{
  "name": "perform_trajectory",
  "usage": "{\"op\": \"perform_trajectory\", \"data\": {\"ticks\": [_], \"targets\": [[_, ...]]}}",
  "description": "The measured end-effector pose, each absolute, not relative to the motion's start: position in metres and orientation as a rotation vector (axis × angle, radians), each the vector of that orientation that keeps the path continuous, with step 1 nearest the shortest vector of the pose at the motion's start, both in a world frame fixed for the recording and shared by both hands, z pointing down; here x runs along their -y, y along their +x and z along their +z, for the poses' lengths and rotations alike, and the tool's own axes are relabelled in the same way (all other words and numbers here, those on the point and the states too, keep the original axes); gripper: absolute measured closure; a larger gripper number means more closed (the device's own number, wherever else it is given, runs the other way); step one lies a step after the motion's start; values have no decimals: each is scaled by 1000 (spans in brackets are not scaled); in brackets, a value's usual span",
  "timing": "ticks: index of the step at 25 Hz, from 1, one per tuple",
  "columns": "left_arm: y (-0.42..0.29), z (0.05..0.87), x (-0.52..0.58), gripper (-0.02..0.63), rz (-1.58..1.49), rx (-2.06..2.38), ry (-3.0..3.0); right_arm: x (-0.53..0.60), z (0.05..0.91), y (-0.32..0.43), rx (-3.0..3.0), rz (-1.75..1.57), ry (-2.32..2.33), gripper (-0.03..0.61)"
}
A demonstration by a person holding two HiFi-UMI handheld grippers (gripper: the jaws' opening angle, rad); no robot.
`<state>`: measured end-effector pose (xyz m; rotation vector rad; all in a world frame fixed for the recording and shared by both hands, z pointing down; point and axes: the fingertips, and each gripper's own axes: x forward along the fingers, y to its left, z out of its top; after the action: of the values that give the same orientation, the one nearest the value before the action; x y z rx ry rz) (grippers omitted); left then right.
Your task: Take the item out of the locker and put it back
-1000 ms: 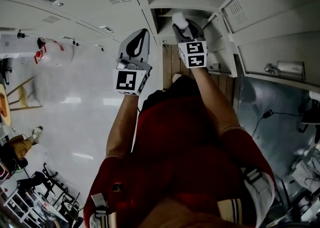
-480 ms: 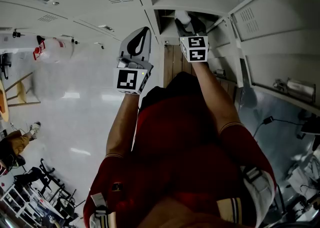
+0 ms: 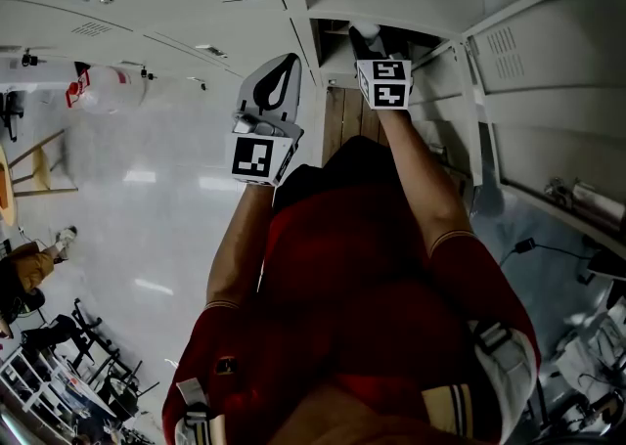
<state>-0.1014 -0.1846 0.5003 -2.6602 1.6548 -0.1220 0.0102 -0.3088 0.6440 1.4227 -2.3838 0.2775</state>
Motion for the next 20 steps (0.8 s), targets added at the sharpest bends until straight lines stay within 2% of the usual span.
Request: {"op": "perform_trajectory", "data": {"ticks": [20], "targets": [[-106, 507, 196, 607, -97, -1674, -2610, 344, 663, 8, 2386, 294, 1446, 378]]}}
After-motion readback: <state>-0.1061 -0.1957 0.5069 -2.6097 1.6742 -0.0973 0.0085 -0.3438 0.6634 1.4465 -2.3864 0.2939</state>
